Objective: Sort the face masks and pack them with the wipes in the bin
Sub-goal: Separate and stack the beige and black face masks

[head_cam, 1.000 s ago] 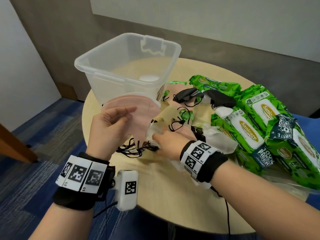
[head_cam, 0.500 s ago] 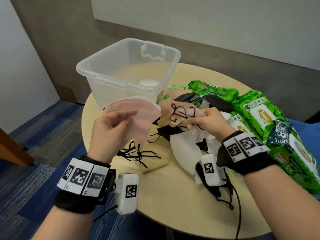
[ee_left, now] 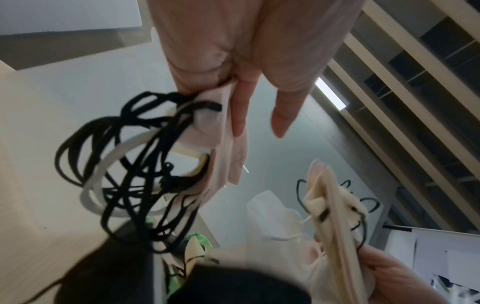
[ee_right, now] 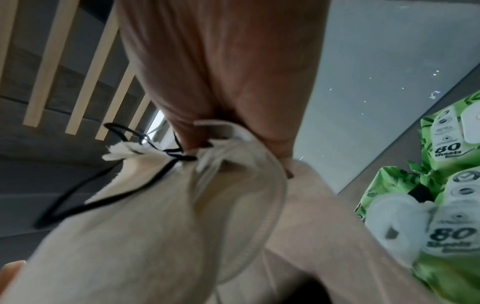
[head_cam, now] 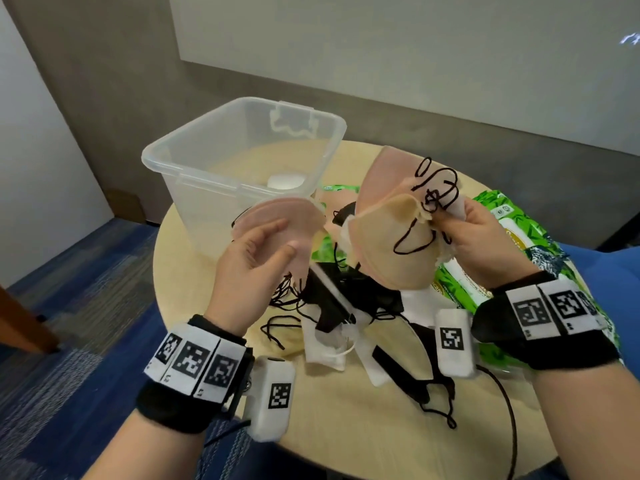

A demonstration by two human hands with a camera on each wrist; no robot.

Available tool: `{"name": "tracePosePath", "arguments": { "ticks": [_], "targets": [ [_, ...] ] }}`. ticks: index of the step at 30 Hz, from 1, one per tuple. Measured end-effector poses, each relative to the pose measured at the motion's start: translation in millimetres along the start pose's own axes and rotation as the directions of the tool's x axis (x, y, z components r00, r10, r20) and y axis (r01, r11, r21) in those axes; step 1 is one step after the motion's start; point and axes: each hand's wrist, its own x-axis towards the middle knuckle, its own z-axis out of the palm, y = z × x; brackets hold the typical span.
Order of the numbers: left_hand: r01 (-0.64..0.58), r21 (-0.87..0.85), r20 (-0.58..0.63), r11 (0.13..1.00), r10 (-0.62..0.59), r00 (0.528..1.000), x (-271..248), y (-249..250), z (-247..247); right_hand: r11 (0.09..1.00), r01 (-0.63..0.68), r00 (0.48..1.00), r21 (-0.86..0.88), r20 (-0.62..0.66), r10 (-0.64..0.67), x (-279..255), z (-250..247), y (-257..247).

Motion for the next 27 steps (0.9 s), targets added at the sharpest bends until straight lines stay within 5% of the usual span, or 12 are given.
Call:
{"name": "tracePosePath", "arguments": {
  "ticks": [4,8,15,19,21,23,25,27],
  "targets": [
    [0.049,-0.014,0.119,0.999,-0.047,0.992,-2.0,2.5,17.9,0.997,-0.014,0.997,0.081,0.071,0.008,-6.1,4.1,-2.1],
    [-0.019,-0.193,0.244,0.981,0.066,0.967,-10.1,8.8,40.0,0.988,-0.020,0.996,0.156,0.083,0.007,-9.5,14.2,1.8],
    [-0.066,-0.235,0.102,0.970,0.092,0.991,-7.6,3.9,54.7,0.979,-0.079,0.997,0.186,0.021,0.077,-16.2,24.0,14.6],
    [-0.030,-0.185,0.097,0.982,0.048,0.994,-5.7,-2.2,49.2,0.995,-0.091,0.989,0.037,-0.112,0.095,-17.3,17.3,17.8],
    [-0.044,-0.186,0.102,0.982,0.064,0.993,-5.4,-2.0,45.7,0.983,-0.040,0.967,-0.182,-0.254,-0.007,-18.1,13.6,16.6],
    [-0.067,-0.190,0.128,0.980,0.092,0.988,-5.1,-1.1,43.3,0.908,0.113,0.925,-0.403,-0.291,-0.244,-22.0,13.4,7.7],
    [-0.079,-0.195,0.162,0.978,0.112,0.981,-5.4,0.8,41.9,0.786,0.325,0.880,-0.525,-0.136,-0.454,-26.1,17.2,-4.0],
    [-0.109,-0.197,0.194,0.974,0.148,0.970,-5.8,3.1,41.8,0.661,0.435,0.861,-0.611,0.067,-0.504,-29.5,26.3,-13.2]
  ]
}}
